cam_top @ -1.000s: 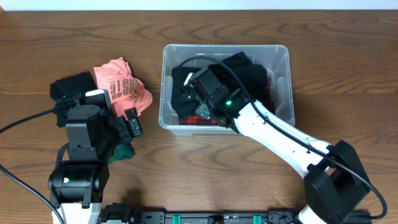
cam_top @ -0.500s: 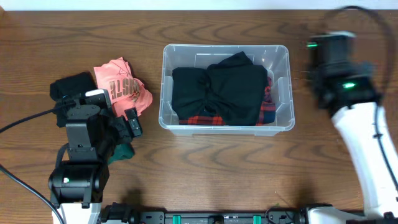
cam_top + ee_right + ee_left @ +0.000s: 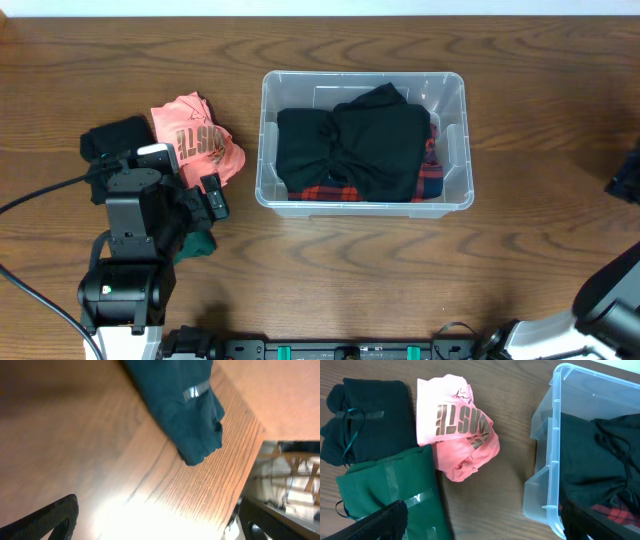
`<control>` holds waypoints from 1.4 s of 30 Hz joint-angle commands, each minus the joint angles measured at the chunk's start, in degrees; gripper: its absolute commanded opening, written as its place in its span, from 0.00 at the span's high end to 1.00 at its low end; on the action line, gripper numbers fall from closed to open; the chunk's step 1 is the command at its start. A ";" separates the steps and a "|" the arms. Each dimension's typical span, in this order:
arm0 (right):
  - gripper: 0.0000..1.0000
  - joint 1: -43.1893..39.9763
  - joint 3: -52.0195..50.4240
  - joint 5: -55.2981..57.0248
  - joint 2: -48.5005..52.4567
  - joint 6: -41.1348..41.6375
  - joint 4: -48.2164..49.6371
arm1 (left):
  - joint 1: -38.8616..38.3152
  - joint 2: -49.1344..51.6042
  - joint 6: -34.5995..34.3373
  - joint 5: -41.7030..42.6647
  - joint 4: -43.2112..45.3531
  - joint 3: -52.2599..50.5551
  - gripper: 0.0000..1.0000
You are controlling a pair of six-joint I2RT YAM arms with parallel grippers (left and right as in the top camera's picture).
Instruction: Pack container
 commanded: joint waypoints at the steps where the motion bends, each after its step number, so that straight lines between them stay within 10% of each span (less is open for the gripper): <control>1: 0.01 -4.26 -0.46 -2.19 4.37 -1.97 1.62 | -0.20 0.00 -0.50 -0.09 -0.15 1.33 0.02; 19: 0.05 -15.37 -0.46 -14.16 18.78 -18.93 23.06 | -0.20 -0.02 -0.50 -0.09 -0.59 1.33 0.02; 22: 0.18 -16.20 -0.46 -14.14 19.67 -19.04 23.98 | -0.20 -0.02 -0.50 -0.09 -0.57 1.33 0.02; 30: 0.91 -16.35 -0.44 -15.19 19.47 -18.05 21.14 | -0.20 0.00 -0.50 -0.09 -0.57 1.33 0.02; 42: 0.99 0.20 -0.11 -24.85 -0.33 -14.62 23.21 | -0.20 0.00 -0.50 -0.09 -1.03 1.33 0.02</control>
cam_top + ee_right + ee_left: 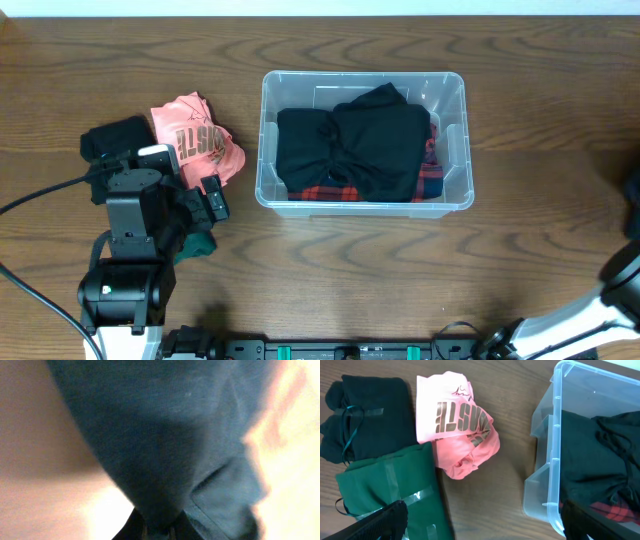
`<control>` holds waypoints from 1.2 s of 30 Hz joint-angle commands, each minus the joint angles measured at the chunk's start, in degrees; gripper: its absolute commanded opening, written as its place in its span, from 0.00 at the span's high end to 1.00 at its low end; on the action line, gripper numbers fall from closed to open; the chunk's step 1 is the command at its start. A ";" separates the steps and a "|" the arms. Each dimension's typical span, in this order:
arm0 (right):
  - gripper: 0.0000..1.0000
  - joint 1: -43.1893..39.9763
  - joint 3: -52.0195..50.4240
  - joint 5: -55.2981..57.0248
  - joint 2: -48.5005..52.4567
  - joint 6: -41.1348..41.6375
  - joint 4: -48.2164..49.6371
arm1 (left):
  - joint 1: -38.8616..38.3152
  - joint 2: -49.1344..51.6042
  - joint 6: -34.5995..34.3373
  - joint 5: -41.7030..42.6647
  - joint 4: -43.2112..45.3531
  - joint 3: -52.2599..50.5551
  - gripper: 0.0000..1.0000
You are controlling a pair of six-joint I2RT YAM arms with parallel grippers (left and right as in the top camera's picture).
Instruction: Pack container
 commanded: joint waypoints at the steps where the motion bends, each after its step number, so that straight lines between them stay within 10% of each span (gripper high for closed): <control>1: 0.99 8.50 0.76 -5.05 -12.00 -0.07 1.60 | -0.20 0.00 -0.50 -0.24 -0.33 1.33 0.02; 19: 0.99 59.82 1.22 -6.34 -31.56 -12.57 -9.99 | -0.20 0.00 -0.50 -0.24 -0.70 1.33 0.02; 36: 0.99 67.67 1.20 -5.68 -31.04 -16.90 -13.35 | -0.20 0.00 -0.50 -0.24 -1.97 1.33 0.02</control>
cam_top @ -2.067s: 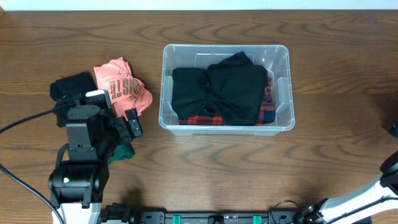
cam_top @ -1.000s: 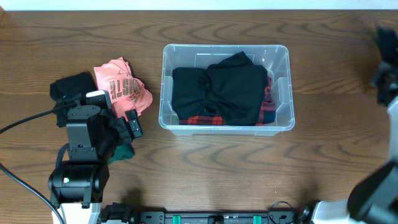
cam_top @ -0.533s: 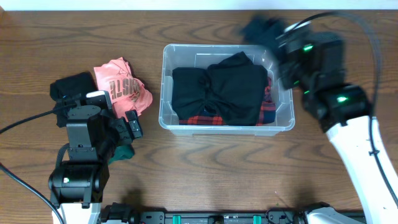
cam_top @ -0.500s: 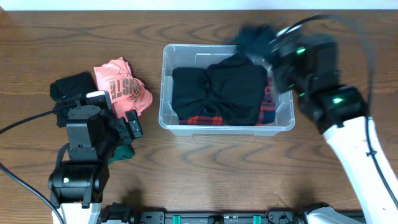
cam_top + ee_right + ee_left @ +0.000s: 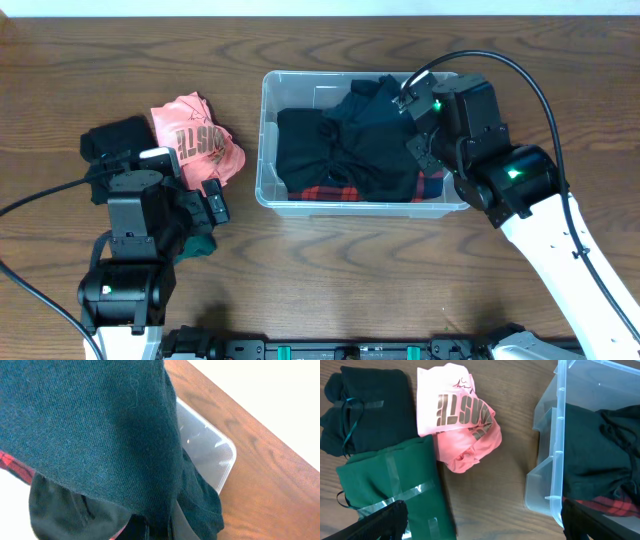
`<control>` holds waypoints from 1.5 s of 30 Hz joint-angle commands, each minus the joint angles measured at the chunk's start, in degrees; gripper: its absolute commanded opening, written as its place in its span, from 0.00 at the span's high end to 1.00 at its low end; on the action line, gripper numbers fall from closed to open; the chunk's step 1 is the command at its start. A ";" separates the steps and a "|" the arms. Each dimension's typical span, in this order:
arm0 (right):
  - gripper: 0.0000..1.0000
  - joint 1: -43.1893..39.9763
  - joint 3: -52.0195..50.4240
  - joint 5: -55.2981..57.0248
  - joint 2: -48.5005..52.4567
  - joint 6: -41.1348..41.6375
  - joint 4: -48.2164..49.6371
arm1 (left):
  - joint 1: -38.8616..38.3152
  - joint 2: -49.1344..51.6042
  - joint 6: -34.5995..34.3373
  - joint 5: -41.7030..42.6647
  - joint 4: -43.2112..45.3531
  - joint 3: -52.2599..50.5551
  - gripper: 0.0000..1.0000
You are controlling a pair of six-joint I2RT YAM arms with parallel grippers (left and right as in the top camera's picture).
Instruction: Pack container
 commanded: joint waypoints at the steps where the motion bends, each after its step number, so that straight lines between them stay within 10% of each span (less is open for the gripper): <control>1: 0.99 1.66 0.44 -0.39 0.83 -5.31 2.58 | -0.20 0.00 -0.50 -0.26 -0.39 1.33 0.02; 16: 0.98 9.03 0.44 -3.21 24.04 -9.27 15.39 | -0.20 0.00 -0.50 -0.26 -0.35 1.33 0.02; 20: 0.55 11.50 0.44 -1.27 28.24 -8.68 16.28 | -0.20 0.00 -0.50 -0.26 -0.37 1.33 0.02; 28: 0.28 12.70 0.94 7.78 16.59 -4.28 20.44 | -0.20 0.00 -0.50 -0.26 -0.35 1.33 0.02; 33: 0.28 11.32 0.94 7.69 8.41 -1.11 24.96 | -0.20 0.00 -0.50 -0.26 -0.35 1.33 0.02; 41: 0.86 7.48 0.87 1.49 15.08 25.94 16.09 | -0.20 0.00 -0.50 -0.26 -0.37 1.33 0.02; 45: 0.89 7.65 0.87 -6.49 25.42 30.51 13.46 | -0.20 0.00 -0.50 -0.26 -0.37 1.33 0.02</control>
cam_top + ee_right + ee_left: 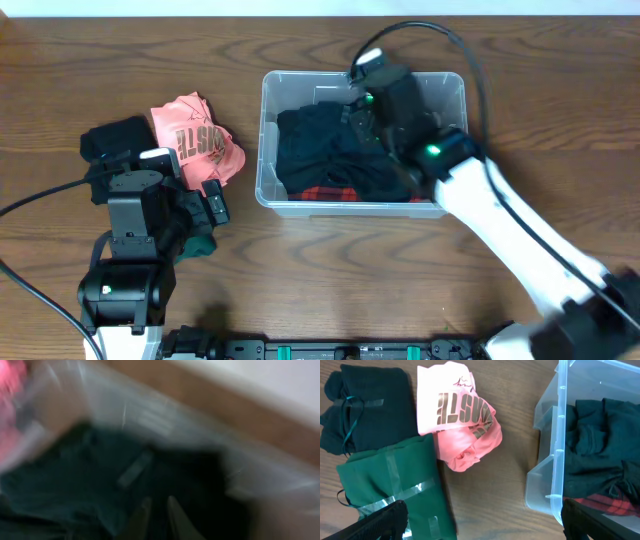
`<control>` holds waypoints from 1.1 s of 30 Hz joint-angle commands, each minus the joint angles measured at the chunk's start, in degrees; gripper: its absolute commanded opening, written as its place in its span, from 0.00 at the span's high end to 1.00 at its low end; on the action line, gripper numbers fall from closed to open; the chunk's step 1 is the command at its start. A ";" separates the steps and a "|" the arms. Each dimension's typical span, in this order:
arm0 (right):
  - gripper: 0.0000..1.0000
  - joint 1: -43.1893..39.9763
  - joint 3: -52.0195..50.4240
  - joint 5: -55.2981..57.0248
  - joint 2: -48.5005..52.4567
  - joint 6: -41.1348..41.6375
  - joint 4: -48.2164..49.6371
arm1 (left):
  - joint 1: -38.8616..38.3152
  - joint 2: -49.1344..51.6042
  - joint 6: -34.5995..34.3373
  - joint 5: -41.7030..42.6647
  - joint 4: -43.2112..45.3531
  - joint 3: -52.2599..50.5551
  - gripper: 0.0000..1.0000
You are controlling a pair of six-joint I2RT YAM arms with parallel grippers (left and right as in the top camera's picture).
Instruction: Pack container
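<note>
The clear plastic container stands mid-table, holding black clothes and a red plaid piece. A dark teal garment lies on top of them at the far side. My right gripper is down inside the container; its view is blurred, with the fingertips close together on the dark teal cloth. My left gripper hangs open over the table left of the container, nothing between its fingers. Below it lie a green taped garment, a pink printed shirt and a black bundle.
The pink shirt and black bundle lie close to the container's left wall. A black cable trails off the left arm toward the table's left edge.
My right gripper has gone from above the container's right half to low over its far left part, and the dark teal garment now lies on the clothes inside. The left arm has not moved.
My right gripper was open above a teal garment lying off the right side of the table. Then it was right up against that cloth. Then it held the garment above the container, and now it is low inside with the garment on the pile.
</note>
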 commanded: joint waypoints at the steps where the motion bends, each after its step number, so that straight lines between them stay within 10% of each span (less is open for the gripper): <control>1: 0.89 0.31 -0.94 -8.11 9.29 9.18 -0.90 | -0.20 0.00 -0.50 -0.24 -0.11 1.33 0.02; 14: 0.87 1.55 0.09 -9.33 16.72 8.22 -2.62 | -0.20 0.00 -0.48 -0.24 -0.13 1.33 0.02; 22: 0.34 -2.80 0.87 -1.18 -6.29 2.67 -3.10 | -0.20 0.00 -0.48 -0.24 -0.11 1.33 0.02; 33: 0.31 -20.52 0.70 -0.09 -14.88 1.44 -17.88 | 3.80 0.85 -9.77 -9.20 -0.66 1.33 0.02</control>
